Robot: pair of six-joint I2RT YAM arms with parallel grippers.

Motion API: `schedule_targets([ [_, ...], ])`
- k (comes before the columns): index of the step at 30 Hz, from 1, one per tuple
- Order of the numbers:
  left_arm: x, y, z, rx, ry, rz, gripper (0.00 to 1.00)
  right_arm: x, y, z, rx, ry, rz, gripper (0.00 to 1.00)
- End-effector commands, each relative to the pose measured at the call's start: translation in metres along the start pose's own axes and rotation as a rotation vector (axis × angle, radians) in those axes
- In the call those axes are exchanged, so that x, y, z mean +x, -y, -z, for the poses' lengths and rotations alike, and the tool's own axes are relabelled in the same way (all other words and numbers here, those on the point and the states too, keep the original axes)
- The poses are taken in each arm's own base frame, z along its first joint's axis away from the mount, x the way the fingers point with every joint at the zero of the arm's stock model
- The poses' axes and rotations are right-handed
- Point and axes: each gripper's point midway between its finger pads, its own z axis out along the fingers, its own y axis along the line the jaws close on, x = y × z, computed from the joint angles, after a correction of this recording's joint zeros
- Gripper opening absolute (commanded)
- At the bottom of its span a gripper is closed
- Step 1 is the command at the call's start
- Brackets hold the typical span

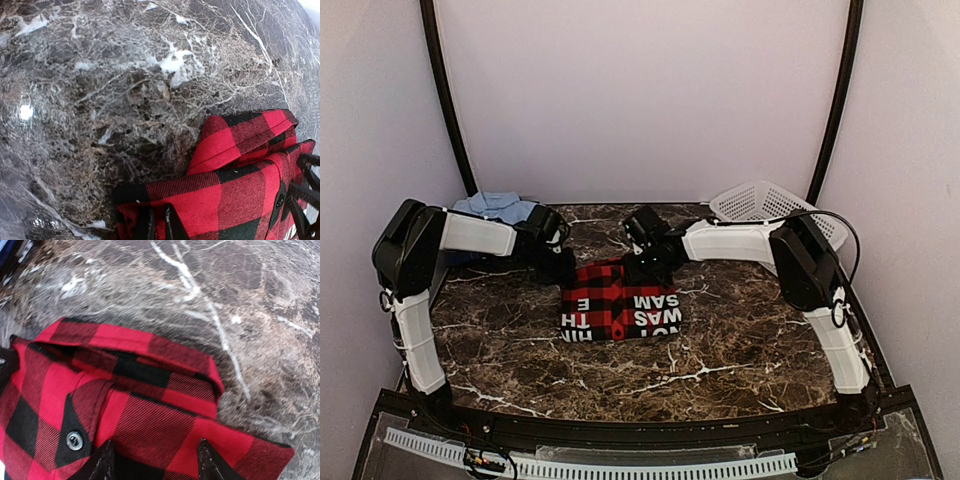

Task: Fold and stack the long sleeve shirts
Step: Smooth out the square-folded shirt at the center of the board.

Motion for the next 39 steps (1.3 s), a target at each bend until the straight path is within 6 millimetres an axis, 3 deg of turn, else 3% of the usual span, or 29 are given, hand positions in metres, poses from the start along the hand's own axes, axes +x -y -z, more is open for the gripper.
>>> schedule_targets([
  [1, 0.0, -0.007, -0.004, -0.01, -0.008, -0.004, 0.09, -0.015, 0.023, -0.011, 0.021, 0.012, -0.031, 0.55],
  [8, -0.002, -0.001, 0.007, 0.004, -0.014, -0.026, 0.11, -0.003, 0.048, -0.023, -0.008, -0.038, -0.097, 0.59],
  [14, -0.004, 0.013, 0.044, 0.059, 0.012, -0.034, 0.23, -0.003, 0.049, -0.016, -0.014, -0.035, -0.1, 0.6],
  [22, 0.025, 0.013, 0.08, 0.121, -0.012, -0.009, 0.44, -0.015, 0.043, 0.002, -0.049, -0.008, -0.092, 0.68],
  [27, 0.05, 0.004, 0.085, 0.136, -0.06, 0.014, 0.54, -0.032, 0.038, 0.023, -0.067, 0.037, -0.08, 0.77],
  [39, 0.081, -0.008, 0.071, 0.138, -0.157, 0.034, 0.58, -0.067, 0.03, 0.078, -0.106, 0.149, -0.064, 0.83],
])
